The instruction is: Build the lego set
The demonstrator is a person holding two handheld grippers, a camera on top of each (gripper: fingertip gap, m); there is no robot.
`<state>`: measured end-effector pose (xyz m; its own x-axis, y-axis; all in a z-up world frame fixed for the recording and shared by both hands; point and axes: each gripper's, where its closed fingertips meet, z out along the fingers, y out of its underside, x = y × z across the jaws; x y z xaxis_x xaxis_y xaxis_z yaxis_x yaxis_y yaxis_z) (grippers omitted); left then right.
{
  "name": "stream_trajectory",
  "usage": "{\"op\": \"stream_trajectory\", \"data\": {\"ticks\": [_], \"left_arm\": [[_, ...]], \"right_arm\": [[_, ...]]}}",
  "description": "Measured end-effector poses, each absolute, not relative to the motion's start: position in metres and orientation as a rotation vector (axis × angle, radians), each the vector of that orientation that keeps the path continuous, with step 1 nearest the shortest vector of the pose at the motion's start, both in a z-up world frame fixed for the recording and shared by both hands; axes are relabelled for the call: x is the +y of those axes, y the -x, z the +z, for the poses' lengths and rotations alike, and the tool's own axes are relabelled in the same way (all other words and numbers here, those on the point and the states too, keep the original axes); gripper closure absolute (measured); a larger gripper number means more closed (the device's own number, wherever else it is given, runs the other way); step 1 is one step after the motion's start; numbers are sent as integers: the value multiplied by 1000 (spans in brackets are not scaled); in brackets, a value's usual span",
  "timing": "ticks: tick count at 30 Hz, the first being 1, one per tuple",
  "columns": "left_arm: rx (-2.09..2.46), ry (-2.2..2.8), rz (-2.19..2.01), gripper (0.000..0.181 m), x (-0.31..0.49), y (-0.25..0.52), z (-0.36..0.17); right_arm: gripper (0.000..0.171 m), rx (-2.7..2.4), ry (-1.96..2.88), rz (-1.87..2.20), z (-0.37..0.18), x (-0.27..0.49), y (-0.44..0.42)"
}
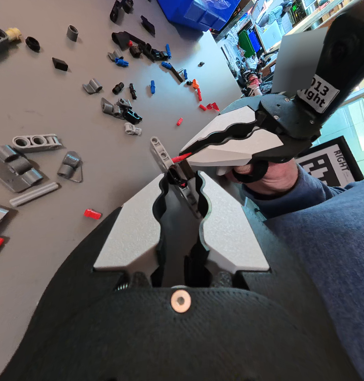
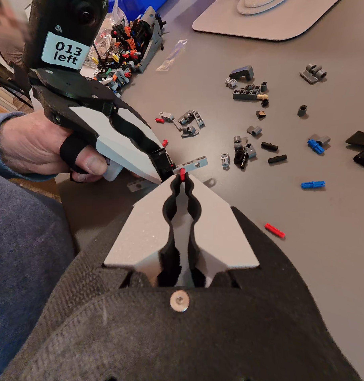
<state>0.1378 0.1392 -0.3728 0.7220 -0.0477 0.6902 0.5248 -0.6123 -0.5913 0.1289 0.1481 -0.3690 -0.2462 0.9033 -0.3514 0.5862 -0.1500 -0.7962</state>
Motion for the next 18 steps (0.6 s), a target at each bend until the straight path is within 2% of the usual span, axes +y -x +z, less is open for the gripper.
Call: {"op": "stream_trajectory", "data": {"ticks": [18], "left_arm": [[-270, 2083, -850, 156, 140, -140, -372]], "right_arm": [[170, -1898, 1618, 1399, -370, 148, -130]]}}
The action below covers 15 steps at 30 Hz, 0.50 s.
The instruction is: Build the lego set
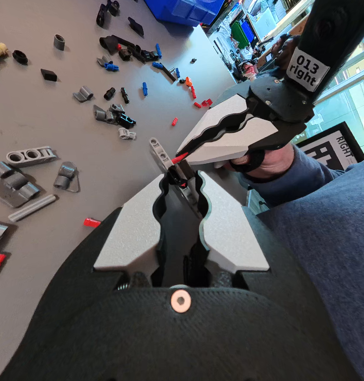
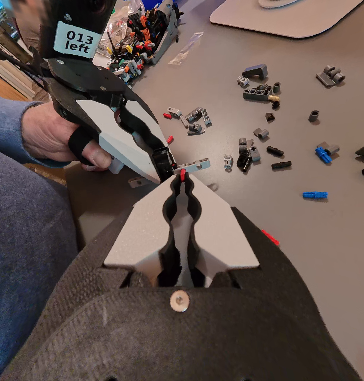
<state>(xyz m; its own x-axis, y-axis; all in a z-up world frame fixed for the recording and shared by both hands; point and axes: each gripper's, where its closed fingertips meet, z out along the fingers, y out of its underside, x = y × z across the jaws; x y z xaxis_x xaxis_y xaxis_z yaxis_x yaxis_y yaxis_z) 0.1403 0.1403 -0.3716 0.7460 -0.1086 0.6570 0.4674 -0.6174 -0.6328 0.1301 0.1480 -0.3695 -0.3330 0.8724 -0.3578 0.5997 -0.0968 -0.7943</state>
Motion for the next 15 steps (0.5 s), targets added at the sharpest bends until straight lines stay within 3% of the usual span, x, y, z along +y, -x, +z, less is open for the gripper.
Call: {"op": "stream_trajectory", "data": {"ticks": [12, 15], "left_arm": [[-244, 2068, -880, 156, 141, -142, -369], [-227, 2015, -916, 156, 141, -143, -361]], "right_arm": [[169, -1960, 1670, 1446, -368, 149, -131], [152, -1871, 1717, 1610, -351, 155, -137]]}}
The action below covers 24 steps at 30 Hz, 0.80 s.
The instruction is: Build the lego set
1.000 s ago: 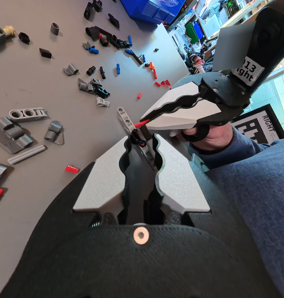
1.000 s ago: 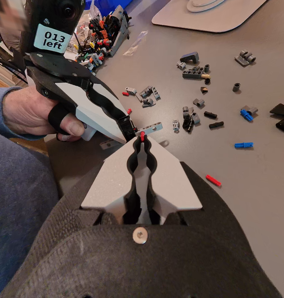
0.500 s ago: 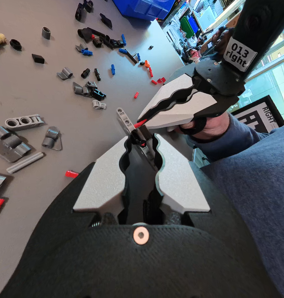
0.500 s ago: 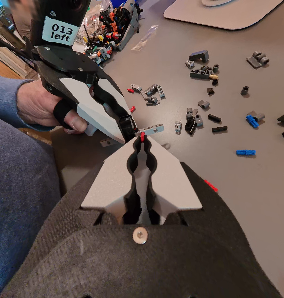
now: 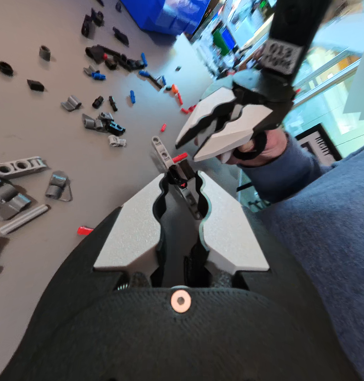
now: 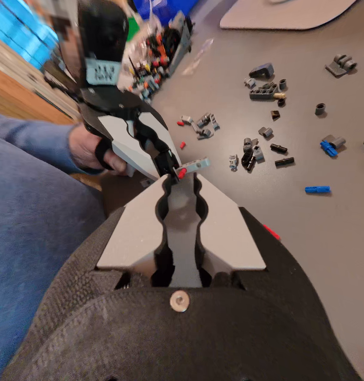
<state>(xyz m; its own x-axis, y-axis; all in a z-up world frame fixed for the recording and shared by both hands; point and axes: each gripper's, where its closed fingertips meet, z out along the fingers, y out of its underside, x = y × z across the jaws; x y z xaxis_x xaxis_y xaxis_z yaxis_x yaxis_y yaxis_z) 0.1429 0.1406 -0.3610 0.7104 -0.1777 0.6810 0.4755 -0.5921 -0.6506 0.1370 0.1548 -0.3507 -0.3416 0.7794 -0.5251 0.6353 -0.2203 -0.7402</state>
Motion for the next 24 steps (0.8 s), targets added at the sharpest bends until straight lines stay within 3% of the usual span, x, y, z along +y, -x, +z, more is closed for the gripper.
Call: {"op": "stream_trajectory", "data": {"ticks": [7, 12, 24], "left_arm": [[-130, 1750, -1119, 156, 137, -153, -315], [-41, 1723, -1114, 156, 135, -161, -302], [63, 1734, -1064, 156, 127, -167, -286]], "right_arm": [[130, -1622, 1806, 2145, -317, 149, -142], [145, -1516, 1730, 2353, -297, 141, -143], [148, -1420, 1597, 2451, -274, 132, -148]]}}
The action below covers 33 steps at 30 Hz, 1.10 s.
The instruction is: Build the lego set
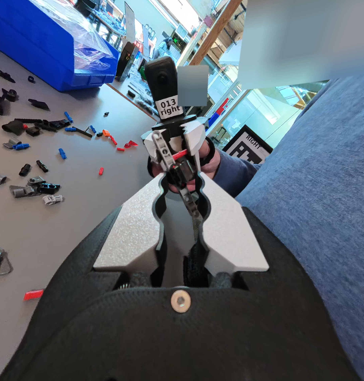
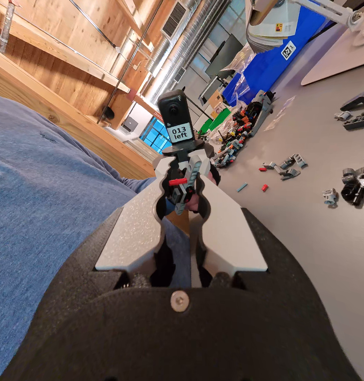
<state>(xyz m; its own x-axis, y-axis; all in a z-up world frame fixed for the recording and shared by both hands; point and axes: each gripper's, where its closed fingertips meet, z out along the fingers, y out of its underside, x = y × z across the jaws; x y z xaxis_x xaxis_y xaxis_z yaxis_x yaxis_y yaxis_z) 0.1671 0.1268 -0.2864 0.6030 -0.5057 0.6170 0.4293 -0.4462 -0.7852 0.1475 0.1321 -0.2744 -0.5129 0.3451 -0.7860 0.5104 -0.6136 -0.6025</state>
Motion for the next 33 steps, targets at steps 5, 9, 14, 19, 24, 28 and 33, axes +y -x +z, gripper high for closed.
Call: {"op": "stream_trajectory", "data": {"ticks": [5, 9, 14, 19, 24, 28, 33], "left_arm": [[109, 1770, -1017, 157, 124, -170, -286], [149, 1809, -986, 157, 121, -171, -289], [189, 1838, -935, 157, 120, -173, -292], [172, 1865, -905, 156, 120, -165, -292], [241, 1946, -875, 156, 116, -168, -298], [281, 1943, -899, 156, 114, -171, -297], [319, 1946, -918, 156, 108, -174, -296]], "right_arm": [[153, 1348, -1496, -2282, -273, 128, -146], [155, 1406, -1509, -2270, -276, 126, -147], [158, 1392, -1497, -2291, -276, 123, -142], [149, 1371, -1518, -2295, -274, 135, -142], [138, 1441, -1537, -2259, -275, 142, -149], [147, 1434, -1499, -2235, -277, 133, -141], [165, 1365, -1414, -2275, -272, 121, -137]]}}
